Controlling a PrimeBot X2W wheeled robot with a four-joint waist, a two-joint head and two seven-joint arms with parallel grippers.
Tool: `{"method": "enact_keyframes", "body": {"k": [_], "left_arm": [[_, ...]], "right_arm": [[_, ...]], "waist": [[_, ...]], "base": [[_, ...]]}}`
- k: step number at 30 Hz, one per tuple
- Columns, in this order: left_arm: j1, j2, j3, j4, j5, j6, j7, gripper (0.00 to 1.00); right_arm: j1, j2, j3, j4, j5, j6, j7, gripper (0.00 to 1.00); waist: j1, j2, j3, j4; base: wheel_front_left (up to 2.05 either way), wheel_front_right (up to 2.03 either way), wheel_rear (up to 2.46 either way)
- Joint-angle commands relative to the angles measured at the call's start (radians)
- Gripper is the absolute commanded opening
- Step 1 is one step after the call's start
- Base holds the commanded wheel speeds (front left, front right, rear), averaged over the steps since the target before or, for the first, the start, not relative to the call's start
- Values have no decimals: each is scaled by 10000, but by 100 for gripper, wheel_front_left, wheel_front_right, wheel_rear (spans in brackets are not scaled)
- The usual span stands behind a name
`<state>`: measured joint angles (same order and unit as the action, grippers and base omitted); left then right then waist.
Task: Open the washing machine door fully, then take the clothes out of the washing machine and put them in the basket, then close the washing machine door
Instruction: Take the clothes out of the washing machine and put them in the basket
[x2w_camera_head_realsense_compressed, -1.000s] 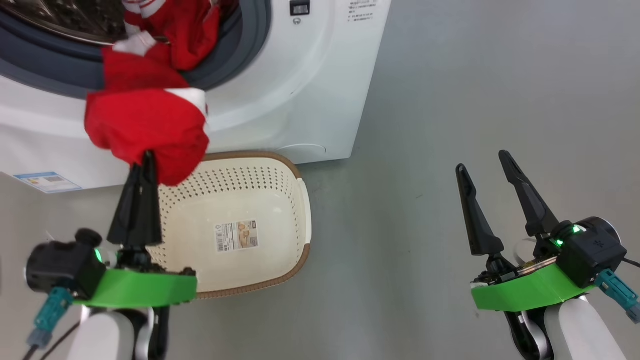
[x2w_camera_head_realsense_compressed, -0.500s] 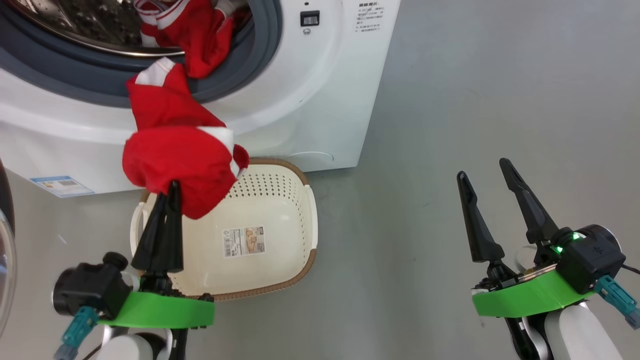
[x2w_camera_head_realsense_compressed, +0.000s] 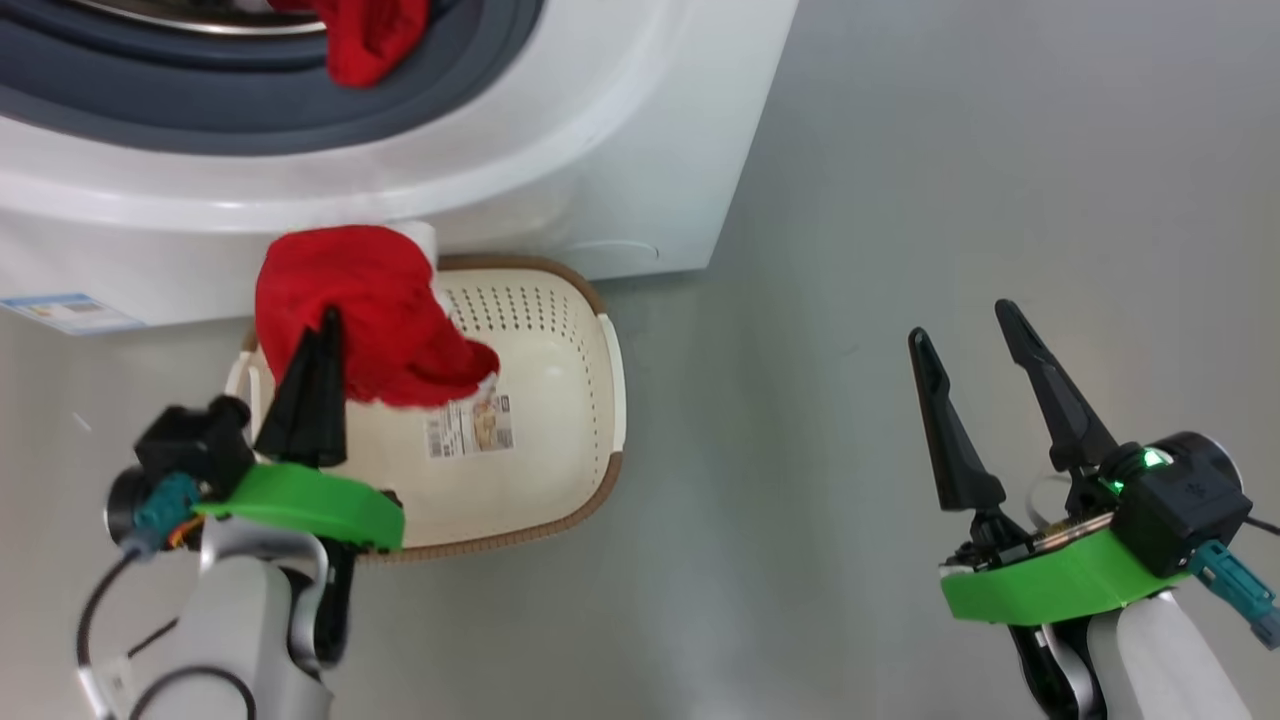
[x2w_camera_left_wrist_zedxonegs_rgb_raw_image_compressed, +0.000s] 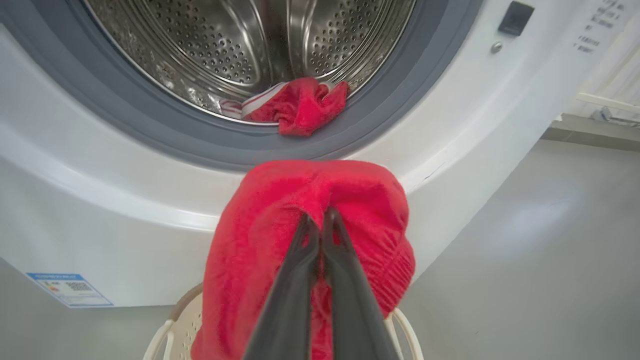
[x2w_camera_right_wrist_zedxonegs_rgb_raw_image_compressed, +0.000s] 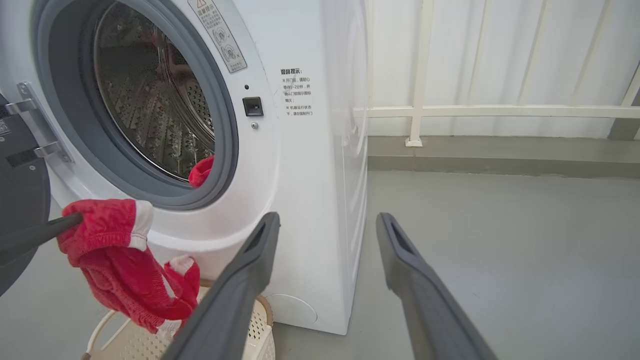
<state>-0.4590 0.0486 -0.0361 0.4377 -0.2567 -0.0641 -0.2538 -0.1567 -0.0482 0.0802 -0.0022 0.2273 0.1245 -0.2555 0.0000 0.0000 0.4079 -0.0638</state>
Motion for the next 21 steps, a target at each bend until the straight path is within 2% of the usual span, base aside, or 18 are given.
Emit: {"method": "enact_keyframes", "body": {"k": [1,12,21], "left_arm": [[-418,163,462,249,-39,-142,-80,0],[-1859,141,1130,2624,247,-321,-80,0],[-3076,351,1478,5378,185,-494,-80,0]], "right_arm": [[-226,-20,240,-274,-48,62,-63,100],[-530,-20,321,-380,32,62,-63,100],[-798,-20,361,-523,200,62,-63,100]], "waist": [[0,0,455,-111],[0,0,1541,-455],[0,0,2510,-812]], "base": [[0,0,0],[0,0,0],[0,0,0]]}}
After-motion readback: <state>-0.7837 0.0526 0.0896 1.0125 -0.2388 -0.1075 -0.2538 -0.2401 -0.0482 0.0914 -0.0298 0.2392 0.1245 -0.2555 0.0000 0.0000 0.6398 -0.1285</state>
